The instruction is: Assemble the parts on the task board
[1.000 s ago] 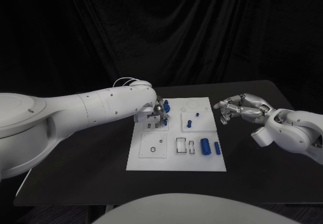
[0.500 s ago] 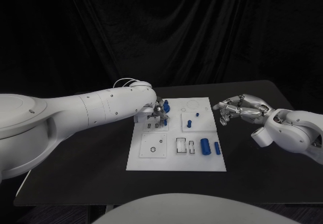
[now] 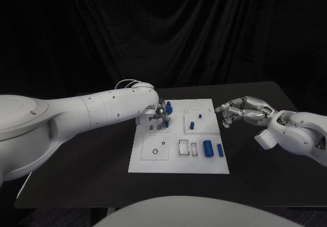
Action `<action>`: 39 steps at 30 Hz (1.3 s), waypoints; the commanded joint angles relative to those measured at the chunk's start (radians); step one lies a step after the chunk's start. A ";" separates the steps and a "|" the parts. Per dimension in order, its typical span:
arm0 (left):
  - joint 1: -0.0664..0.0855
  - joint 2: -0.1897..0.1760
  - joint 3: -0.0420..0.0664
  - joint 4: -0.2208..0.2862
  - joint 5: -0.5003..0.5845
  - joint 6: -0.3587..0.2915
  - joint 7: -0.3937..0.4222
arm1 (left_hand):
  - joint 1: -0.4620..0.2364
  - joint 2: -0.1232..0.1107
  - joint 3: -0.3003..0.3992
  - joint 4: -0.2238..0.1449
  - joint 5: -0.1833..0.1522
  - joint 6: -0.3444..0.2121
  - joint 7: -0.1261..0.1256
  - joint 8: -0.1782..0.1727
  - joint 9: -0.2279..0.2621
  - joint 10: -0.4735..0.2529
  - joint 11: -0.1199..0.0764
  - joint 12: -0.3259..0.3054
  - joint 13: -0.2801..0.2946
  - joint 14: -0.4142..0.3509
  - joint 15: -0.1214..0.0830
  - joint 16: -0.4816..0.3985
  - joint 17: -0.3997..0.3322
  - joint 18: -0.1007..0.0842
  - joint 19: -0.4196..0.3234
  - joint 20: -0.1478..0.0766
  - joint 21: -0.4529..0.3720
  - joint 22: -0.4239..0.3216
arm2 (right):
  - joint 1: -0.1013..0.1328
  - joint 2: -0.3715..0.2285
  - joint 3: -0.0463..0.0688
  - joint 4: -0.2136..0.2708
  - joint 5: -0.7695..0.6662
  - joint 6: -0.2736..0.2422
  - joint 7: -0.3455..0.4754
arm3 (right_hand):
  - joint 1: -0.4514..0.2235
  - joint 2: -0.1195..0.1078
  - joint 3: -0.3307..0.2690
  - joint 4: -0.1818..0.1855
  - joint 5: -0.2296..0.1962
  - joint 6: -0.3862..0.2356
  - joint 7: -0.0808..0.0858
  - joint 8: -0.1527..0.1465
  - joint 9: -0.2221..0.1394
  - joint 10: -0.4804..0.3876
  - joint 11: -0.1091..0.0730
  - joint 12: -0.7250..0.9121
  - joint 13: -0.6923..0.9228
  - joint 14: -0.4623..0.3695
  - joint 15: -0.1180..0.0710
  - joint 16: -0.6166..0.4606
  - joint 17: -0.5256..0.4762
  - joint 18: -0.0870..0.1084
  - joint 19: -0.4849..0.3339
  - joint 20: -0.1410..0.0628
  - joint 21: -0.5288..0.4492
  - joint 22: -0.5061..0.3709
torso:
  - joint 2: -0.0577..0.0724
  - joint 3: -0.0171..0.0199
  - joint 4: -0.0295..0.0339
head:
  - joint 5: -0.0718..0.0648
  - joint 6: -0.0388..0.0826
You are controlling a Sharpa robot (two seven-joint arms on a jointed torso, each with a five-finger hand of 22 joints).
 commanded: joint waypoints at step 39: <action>-0.010 -0.001 0.001 -0.003 0.001 0.040 0.022 | -0.058 -0.015 -0.028 0.003 -0.029 -0.027 0.026 -0.116 0.016 0.100 0.023 -0.002 0.256 0.104 0.019 -0.001 0.263 0.032 -0.046 0.018 -0.051 -0.046 | -0.003 0.001 0.001 -0.006 -0.011 0.056 -0.073 | 0.007 0.005 0.010 0.004 0.006 -0.017 0.004 0.011 0.001 -0.018 0.009 -0.014 -0.025 -0.028 0.006 -0.001 -0.020 0.015 -0.016 0.004 -0.021 -0.006 | -0.001 0.0004 0.0005 | 0.003 0.000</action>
